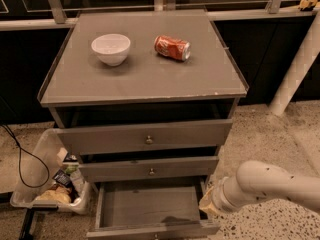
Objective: Close bottom drawer
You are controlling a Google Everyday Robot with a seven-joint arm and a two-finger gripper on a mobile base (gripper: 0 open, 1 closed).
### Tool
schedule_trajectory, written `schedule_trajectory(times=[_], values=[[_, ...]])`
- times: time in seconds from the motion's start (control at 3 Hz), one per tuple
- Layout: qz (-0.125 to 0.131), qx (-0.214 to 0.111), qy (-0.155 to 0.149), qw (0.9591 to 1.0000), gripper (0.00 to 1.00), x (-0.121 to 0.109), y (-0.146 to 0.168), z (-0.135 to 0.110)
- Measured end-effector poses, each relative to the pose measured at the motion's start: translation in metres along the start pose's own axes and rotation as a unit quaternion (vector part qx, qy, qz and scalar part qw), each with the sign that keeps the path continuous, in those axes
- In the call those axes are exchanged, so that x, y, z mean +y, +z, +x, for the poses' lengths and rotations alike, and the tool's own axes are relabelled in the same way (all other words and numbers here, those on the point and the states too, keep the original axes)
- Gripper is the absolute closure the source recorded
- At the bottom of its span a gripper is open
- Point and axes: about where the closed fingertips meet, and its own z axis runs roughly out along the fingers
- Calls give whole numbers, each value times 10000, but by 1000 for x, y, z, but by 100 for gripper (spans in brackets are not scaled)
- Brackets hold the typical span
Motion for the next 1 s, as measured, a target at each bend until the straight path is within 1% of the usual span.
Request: schedule_trajectory(times=[0.33, 0.67, 1.0], values=[[34, -51, 261, 9996, 100, -5, 58, 47], [-159, -60, 624, 9979, 100, -14, 107, 83], [-275, -87, 732, 9969, 100, -11, 126, 90]])
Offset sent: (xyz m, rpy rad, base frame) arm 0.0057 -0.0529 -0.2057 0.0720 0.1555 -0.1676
